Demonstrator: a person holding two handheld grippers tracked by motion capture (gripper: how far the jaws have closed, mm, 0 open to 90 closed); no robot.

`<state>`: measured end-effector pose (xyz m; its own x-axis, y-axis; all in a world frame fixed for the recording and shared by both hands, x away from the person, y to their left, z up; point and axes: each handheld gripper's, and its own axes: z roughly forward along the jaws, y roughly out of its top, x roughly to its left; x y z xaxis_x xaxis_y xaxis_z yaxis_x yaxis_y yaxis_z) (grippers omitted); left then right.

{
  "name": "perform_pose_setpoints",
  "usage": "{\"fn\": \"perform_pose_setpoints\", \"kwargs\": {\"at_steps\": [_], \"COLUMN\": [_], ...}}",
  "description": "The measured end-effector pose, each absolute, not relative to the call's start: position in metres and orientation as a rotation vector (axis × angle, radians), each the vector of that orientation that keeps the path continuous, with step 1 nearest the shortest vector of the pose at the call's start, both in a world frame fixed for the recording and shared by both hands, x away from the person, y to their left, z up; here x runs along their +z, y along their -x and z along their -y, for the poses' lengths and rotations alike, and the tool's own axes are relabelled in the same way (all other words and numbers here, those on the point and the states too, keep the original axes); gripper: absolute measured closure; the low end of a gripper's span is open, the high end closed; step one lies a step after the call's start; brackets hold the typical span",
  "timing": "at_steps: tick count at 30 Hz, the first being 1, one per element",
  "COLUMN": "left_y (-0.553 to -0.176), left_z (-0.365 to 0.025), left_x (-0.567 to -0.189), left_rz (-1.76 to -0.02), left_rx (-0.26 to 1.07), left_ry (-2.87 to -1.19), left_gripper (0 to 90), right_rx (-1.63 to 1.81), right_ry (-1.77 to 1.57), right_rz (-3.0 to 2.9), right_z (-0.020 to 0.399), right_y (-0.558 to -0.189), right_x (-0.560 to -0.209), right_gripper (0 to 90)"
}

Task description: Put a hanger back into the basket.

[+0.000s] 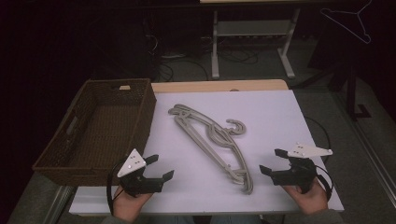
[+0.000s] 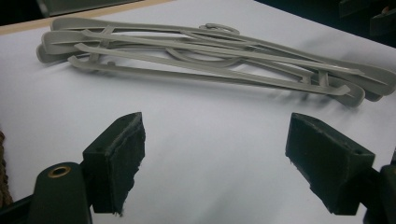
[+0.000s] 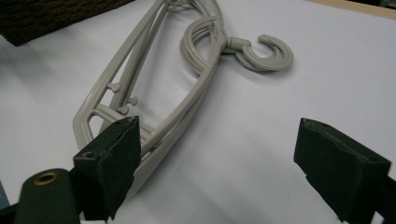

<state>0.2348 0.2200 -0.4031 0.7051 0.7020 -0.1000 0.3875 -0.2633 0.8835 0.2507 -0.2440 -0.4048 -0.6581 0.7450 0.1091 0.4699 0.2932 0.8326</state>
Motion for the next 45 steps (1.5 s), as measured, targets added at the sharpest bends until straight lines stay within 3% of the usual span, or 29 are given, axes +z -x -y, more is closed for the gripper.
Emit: {"fn": "perform_pose_setpoints", "kwargs": {"at_steps": [5,15,28,45], "left_y": [-0.235,-0.236,-0.236,-0.236], "left_z": [-0.219,-0.219,-0.219,-0.217], "left_x": [-0.404,-0.403,-0.401,-0.401], "left_rz": [-0.857,-0.853,-0.85,-0.852], "left_rx": [0.382,0.379,0.377,0.367], "left_ry": [-1.896,-1.888,-1.874,-1.879], "left_gripper": [19.1,19.3,19.3,19.3], "right_rx": [1.323,1.27,1.077,0.912], "right_ry": [-1.135,-1.176,-1.323,-1.456], "right_rz": [-2.28,-2.307,-2.515,-2.64], "right_z": [0.24,0.233,0.173,0.152], "right_y": [-0.257,-0.285,-0.355,-0.368], "right_x": [-0.401,-0.387,-0.393,-0.413], "right_gripper": [14.1,23.4,46.4,73.4]}}
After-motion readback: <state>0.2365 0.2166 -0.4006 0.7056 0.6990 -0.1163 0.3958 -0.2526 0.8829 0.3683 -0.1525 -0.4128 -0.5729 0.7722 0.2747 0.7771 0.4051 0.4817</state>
